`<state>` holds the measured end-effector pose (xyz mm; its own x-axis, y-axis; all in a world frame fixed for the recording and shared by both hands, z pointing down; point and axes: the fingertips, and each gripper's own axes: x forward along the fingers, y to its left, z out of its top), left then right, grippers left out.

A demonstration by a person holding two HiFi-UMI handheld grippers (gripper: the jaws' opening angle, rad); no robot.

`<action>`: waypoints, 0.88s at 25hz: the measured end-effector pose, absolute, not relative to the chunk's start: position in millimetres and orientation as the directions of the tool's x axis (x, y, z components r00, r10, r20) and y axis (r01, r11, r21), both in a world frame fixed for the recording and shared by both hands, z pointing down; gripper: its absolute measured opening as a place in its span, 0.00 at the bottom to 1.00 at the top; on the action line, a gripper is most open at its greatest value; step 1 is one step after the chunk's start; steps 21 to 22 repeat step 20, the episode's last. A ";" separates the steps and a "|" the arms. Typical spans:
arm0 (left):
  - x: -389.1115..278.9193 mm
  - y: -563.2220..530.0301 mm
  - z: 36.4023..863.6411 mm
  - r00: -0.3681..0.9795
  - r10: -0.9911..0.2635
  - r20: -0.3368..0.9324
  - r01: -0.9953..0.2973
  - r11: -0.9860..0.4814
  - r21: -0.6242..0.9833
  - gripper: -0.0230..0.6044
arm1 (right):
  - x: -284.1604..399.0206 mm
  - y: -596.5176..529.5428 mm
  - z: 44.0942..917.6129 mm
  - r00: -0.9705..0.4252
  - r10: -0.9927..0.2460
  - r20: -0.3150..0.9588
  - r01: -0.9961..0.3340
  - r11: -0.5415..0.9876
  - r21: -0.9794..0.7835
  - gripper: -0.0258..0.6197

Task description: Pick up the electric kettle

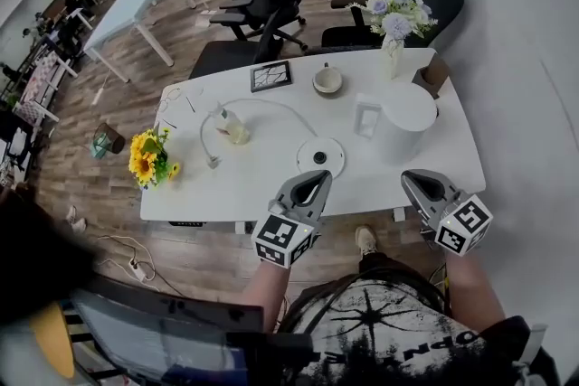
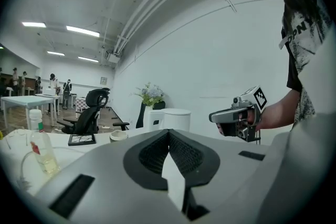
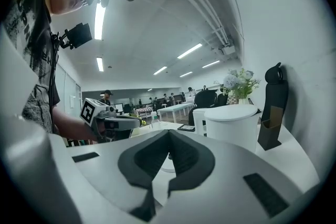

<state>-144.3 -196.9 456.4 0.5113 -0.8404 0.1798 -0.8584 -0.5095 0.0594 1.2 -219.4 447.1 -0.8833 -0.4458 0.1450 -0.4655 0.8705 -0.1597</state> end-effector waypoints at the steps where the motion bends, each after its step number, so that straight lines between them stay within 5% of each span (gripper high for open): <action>1: -144.3 -193.4 456.3 0.512 -0.840 0.181 -0.858 -0.511 0.055 0.05 | -0.1 -215.9 447.1 -0.885 -0.443 0.145 -0.463 0.873 -0.157 0.07; 22: -153.0 -149.7 446.1 0.505 -0.843 0.184 -0.860 -0.510 0.025 0.05 | -19.3 -178.0 437.2 -0.906 -0.407 0.120 -0.422 0.893 -0.157 0.07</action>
